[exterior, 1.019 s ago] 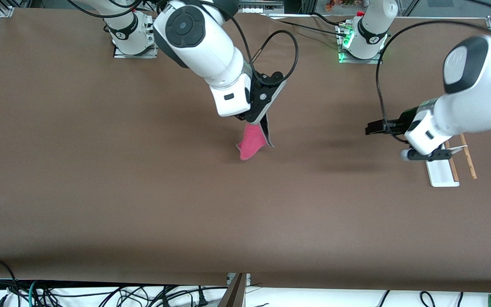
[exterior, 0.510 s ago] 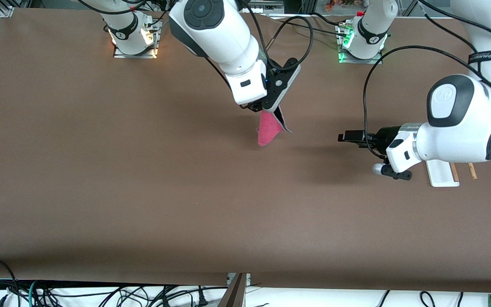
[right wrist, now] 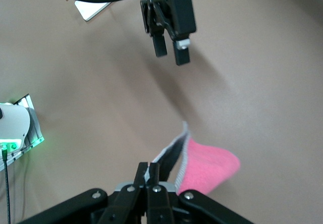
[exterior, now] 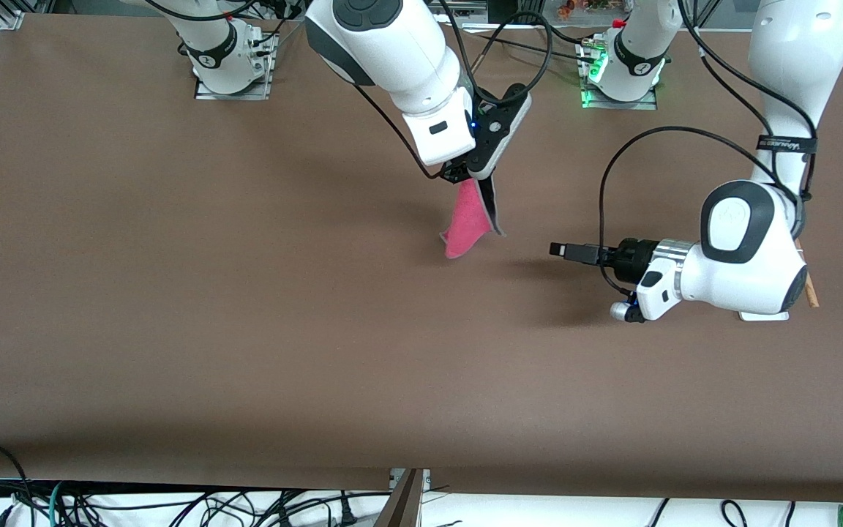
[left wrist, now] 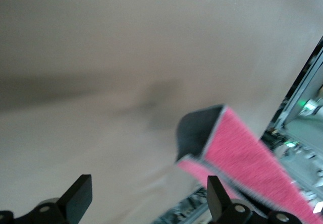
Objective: Pass towel and hang on rack
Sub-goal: 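Hold the towel up while the left gripper reaches toward it, then grasp the towel with the left gripper and open the right gripper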
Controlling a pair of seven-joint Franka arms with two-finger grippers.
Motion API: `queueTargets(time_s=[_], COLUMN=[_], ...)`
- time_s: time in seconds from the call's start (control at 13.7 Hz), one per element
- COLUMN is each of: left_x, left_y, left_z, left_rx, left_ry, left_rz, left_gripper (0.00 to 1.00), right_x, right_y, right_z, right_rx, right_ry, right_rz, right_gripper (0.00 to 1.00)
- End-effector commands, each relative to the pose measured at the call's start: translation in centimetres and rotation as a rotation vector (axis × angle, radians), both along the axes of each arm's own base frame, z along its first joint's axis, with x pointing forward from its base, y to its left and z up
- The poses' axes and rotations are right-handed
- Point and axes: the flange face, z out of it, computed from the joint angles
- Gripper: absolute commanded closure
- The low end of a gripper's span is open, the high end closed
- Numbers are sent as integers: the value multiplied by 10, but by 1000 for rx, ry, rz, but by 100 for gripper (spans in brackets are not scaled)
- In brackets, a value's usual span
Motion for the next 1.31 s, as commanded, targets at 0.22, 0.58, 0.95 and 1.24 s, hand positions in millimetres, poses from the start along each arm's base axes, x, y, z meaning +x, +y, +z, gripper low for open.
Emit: queueTargets(time_s=[0.22, 0.58, 0.95, 1.24], left_x=[-22, -35, -42, -44], left_y=[-71, -98, -106, -81], left_z=[-31, -37, -40, -39], left_rx=[81, 82, 45, 19], left_ry=[357, 476, 522, 578], left_rz=[186, 213, 203, 155], left_gripper=[0, 0, 2, 5], right_x=[-2, -2, -2, 0], right_y=[1, 1, 0, -1], right_z=[8, 8, 8, 8], right_rx=[7, 7, 7, 6], right_ry=[-22, -22, -22, -23], right_rz=[-16, -16, -18, -20], right_gripper=[100, 100, 100, 100])
